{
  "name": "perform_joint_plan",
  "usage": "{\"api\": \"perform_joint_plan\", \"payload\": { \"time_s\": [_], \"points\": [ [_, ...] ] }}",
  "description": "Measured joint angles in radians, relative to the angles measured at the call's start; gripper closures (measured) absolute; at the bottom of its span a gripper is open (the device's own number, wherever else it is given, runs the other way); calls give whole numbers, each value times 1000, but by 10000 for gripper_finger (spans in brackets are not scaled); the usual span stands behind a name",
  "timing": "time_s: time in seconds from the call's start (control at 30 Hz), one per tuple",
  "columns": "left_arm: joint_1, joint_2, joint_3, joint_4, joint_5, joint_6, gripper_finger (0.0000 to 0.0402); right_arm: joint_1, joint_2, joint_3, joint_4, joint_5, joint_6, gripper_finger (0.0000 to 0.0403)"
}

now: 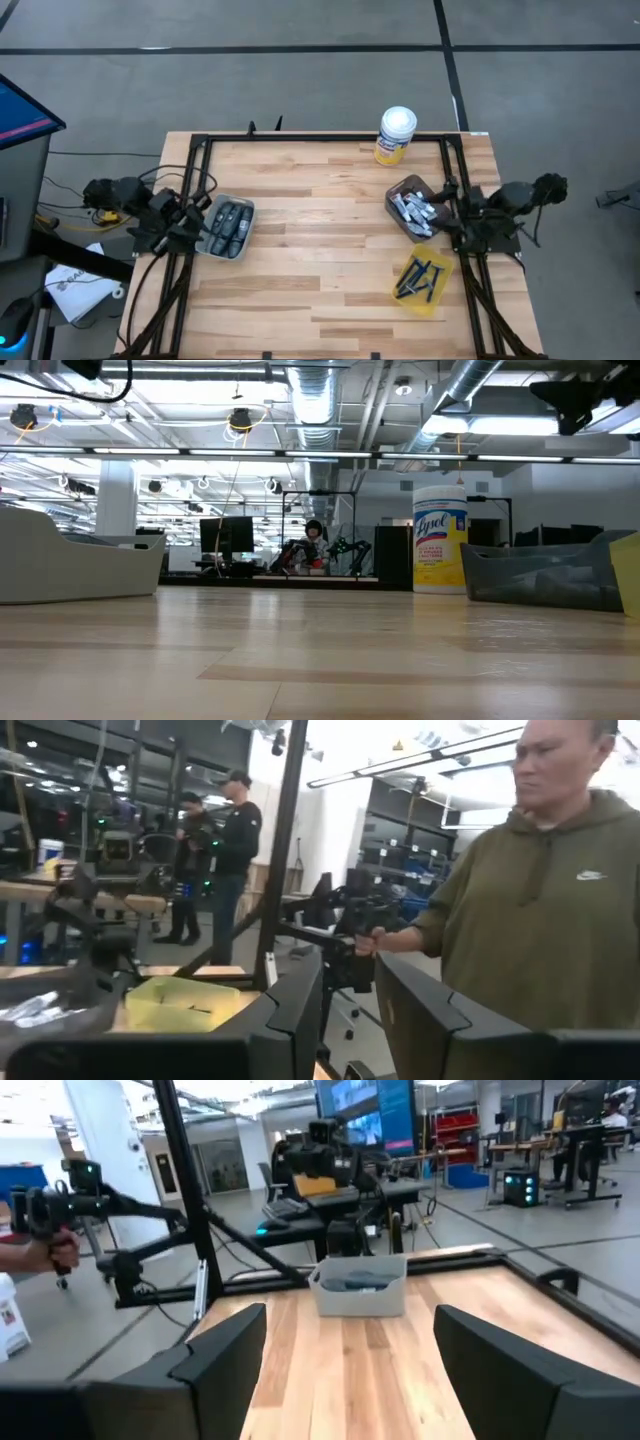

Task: Pick & Place Travel size toiletries
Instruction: Return to Home Position

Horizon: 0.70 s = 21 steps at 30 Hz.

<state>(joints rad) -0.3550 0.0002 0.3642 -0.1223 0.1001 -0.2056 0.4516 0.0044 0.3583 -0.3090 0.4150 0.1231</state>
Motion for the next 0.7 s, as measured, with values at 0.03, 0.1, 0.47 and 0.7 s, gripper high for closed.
{"api": "perform_joint_plan", "payload": {
  "time_s": [0.03,0.1,0.47,0.7],
  "points": [
    [0,0,-9,11,5,0,309,2,0,-25,25,-3,0,121],
    [0,0,-33,20,6,0,309,7,0,-75,92,-5,0,121],
    [0,0,-135,60,6,-1,309,6,0,-255,299,-76,32,121],
    [0,0,-197,76,6,0,309,6,-1,-283,301,-77,35,121]
  ]
}}
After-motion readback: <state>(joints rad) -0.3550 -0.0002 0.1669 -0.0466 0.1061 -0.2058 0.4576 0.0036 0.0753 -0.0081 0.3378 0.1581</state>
